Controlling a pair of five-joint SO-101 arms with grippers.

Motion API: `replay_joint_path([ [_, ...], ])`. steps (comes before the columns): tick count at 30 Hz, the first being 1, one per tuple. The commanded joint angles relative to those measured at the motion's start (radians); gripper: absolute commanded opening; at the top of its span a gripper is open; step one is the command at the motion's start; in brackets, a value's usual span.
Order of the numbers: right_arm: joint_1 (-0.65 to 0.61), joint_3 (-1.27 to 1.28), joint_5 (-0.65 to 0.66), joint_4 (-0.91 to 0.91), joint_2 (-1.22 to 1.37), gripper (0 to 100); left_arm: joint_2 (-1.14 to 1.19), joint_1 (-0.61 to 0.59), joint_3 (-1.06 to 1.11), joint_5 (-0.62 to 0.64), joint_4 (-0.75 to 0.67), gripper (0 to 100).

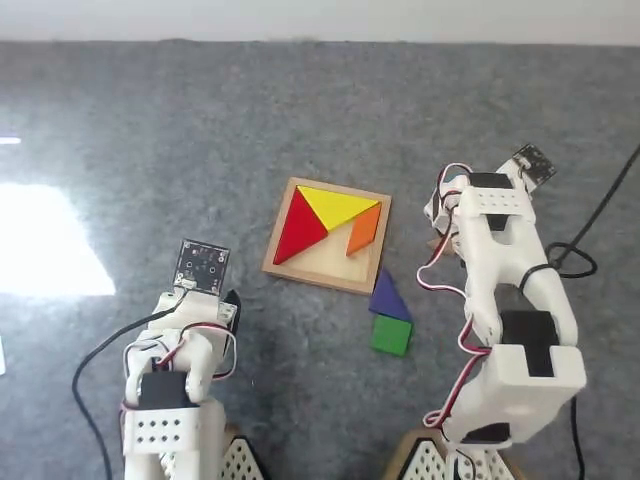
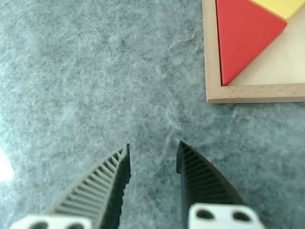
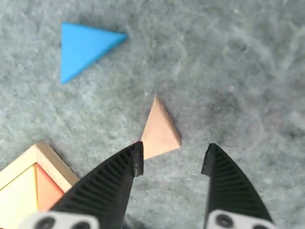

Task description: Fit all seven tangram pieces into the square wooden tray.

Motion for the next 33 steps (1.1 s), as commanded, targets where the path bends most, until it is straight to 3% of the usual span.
replay_joint_path([
  [1,-0.002,-0.041,-0.011,-0.016,-0.042,21.9,-0.015,-0.006,-0.008,-0.012,0.0,15],
  [8,0.007,-0.071,-0.008,-0.068,0.099,21.9,-0.015,-0.006,-0.008,-0.012,0.0,15],
  [21,0.005,-0.316,0.041,0.082,0.249,21.4,-0.015,-0.006,-0.008,-0.012,0.0,15],
  [27,0.004,-0.35,0.1,0.093,0.289,8.4,-0.015,-0.006,-0.008,-0.012,0.0,15],
  [33,0.004,-0.347,0.107,0.17,0.269,9.0,-0.015,-0.006,-0.008,-0.012,0.0,15],
])
